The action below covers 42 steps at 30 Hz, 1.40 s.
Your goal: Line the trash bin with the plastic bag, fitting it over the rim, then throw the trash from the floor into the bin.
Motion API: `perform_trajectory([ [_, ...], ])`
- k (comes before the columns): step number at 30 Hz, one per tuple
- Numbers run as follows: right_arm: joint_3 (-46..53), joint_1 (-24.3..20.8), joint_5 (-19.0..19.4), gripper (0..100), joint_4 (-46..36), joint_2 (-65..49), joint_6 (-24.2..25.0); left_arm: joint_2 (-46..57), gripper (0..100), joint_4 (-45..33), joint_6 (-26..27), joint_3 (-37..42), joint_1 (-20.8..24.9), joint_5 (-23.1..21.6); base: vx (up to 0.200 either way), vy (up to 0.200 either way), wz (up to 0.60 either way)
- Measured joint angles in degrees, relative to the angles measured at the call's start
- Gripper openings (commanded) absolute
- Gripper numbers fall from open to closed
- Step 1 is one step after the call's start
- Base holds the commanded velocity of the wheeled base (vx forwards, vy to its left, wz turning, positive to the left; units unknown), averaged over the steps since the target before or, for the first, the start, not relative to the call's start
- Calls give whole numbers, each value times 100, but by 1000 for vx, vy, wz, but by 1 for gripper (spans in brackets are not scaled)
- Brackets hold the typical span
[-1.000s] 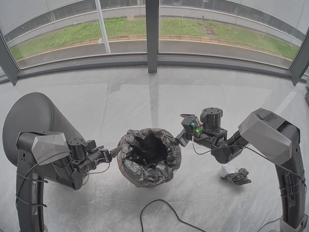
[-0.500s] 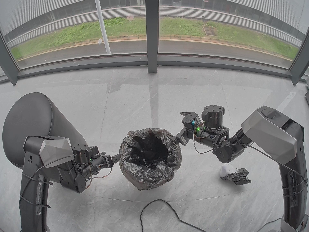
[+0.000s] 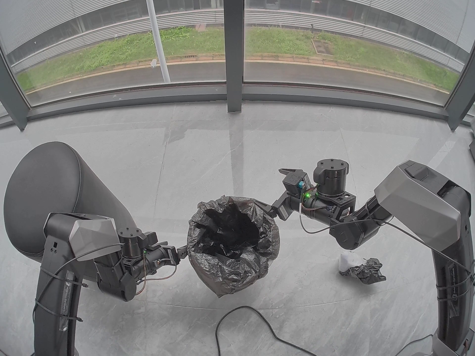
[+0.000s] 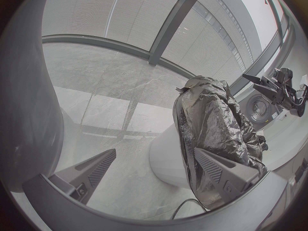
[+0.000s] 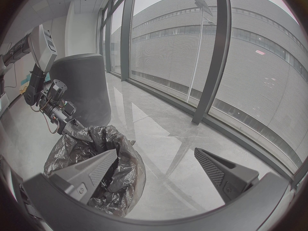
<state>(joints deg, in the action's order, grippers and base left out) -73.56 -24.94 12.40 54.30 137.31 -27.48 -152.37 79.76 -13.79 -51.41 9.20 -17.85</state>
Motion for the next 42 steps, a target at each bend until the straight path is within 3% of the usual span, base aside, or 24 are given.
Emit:
perform_trajectory([
  [6, 200, 124, -4, 100, 0, -118, 9, 132, 100, 211, -2, 347, -45, -13, 0, 0, 0],
  [14, 752, 466, -15, 100, -18, -379, 9, 516, 100, 758, -4, 1467, 18, -33, 0, 0, 0],
  [23, 1929, 1484, -44, 100, -51, -802, -2, 1202, 100, 869, -93, 2178, 79, -27, 0, 0, 0],
  [27, 2334, 1954, -46, 100, -54, -984, -18, 1662, 100, 875, -484, 2272, 132, -24, -100, -100, 0],
  [35, 2877, 2382, -46, 100, -51, -1308, -30, 2665, 100, 878, -2064, 2454, 694, 83, -200, -200, 0],
  [42, 3111, 2456, -50, 100, -46, -1477, -85, 3183, 100, 869, -2143, 2834, 979, 208, -57, -57, 0],
])
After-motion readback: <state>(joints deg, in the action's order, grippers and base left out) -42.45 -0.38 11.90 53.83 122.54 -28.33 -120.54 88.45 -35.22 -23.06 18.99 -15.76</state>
